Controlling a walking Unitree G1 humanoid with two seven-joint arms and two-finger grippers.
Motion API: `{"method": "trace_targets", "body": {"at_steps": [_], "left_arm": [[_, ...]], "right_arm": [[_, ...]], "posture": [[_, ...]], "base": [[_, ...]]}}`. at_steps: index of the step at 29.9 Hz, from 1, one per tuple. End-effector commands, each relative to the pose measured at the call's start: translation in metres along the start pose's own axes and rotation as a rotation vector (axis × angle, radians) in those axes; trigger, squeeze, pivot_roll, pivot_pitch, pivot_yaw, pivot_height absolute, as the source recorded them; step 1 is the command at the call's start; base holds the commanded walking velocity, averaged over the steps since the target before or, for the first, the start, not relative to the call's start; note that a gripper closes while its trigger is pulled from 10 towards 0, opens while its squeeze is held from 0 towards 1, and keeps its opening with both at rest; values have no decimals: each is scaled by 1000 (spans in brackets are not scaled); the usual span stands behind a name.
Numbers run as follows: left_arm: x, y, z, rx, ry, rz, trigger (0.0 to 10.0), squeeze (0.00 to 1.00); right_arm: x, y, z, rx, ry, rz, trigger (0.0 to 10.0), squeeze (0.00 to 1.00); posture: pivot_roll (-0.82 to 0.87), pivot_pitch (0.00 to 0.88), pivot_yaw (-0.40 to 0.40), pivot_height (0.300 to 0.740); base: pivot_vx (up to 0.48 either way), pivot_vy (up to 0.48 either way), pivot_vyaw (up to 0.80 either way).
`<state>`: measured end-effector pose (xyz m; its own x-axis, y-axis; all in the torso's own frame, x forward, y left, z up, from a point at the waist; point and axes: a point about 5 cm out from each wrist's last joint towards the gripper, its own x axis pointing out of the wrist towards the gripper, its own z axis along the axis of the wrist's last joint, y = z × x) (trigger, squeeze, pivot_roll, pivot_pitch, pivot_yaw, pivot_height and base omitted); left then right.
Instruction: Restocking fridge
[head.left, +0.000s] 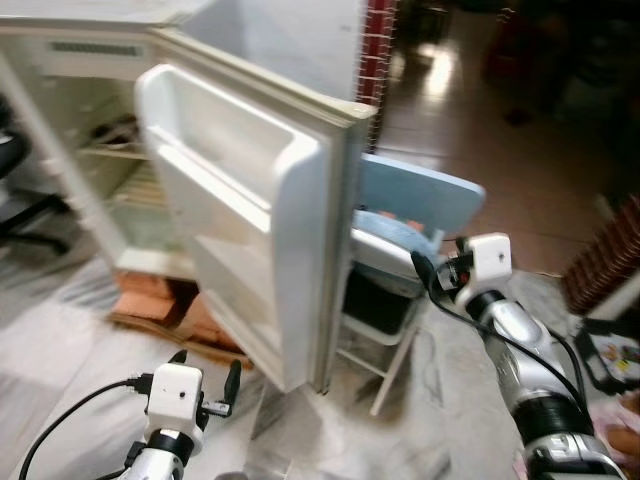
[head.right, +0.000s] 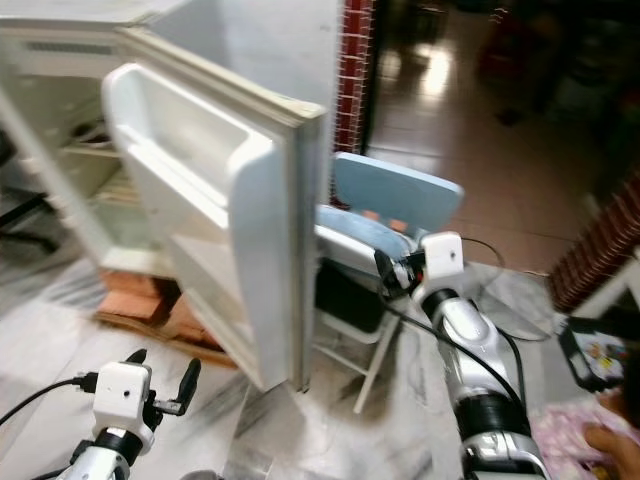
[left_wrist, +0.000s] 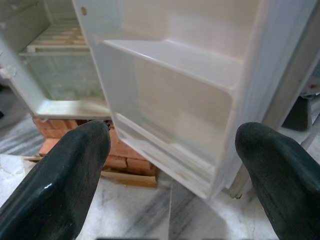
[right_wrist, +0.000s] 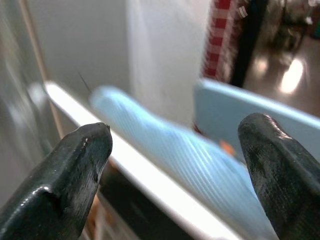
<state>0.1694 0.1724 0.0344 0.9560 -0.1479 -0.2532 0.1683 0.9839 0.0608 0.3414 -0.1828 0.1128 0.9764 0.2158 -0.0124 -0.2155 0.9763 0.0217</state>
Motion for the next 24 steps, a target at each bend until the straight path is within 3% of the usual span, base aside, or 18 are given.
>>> {"method": "trace_targets", "body": {"at_steps": [1,5,9,10,11,12,13,14,18,20,24], "left_arm": [[3,-2,-3,-14,24,-32,10000,0],[6,-3,-10,-15,57,-56,10000,0],[8,-3,-15,-6,74,-58,10000,0],[9,-2,-19,-6,86,-47,10000,0],[9,-2,-19,-6,86,-47,10000,0],[9,-1,-22,-6,94,-41,10000,0],[10,0,-24,-6,98,-44,10000,0],[10,0,-24,-6,99,-46,10000,0],[11,0,-27,-6,103,-47,10000,0],[14,1,-34,-5,116,-48,10000,0],[16,3,-40,-3,123,-44,10000,0]], "right_arm": [[3,-7,5,46,-8,-63,10000,0],[18,10,21,115,-51,-25,10000,0],[22,41,41,331,-122,176,10000,0],[13,64,56,430,-167,392,10000,0],[13,64,56,430,-167,392,10000,0],[-3,84,68,491,-202,605,10000,0],[-13,94,73,510,-212,715,10000,0],[-16,96,72,506,-202,741,10000,0],[-19,98,65,489,-175,755,10000,0],[-11,88,41,411,-79,627,10000,0],[-10,73,28,354,-23,498,10000,0]], "posture": [[95,18,-24,740],[94,9,-24,740],[98,3,-25,740],[100,1,-25,740],[100,1,-25,740],[101,0,-26,740],[103,0,-27,740],[103,0,-28,740],[100,0,-27,740],[102,0,-28,740],[104,0,-29,740]], "base": [[0,0,0],[0,0,0],[0,0,0],[0,0,0],[0,0,0],[0,0,0],[0,0,0],[0,0,0],[0,0,0],[0,0,0],[0,0,0]]}}
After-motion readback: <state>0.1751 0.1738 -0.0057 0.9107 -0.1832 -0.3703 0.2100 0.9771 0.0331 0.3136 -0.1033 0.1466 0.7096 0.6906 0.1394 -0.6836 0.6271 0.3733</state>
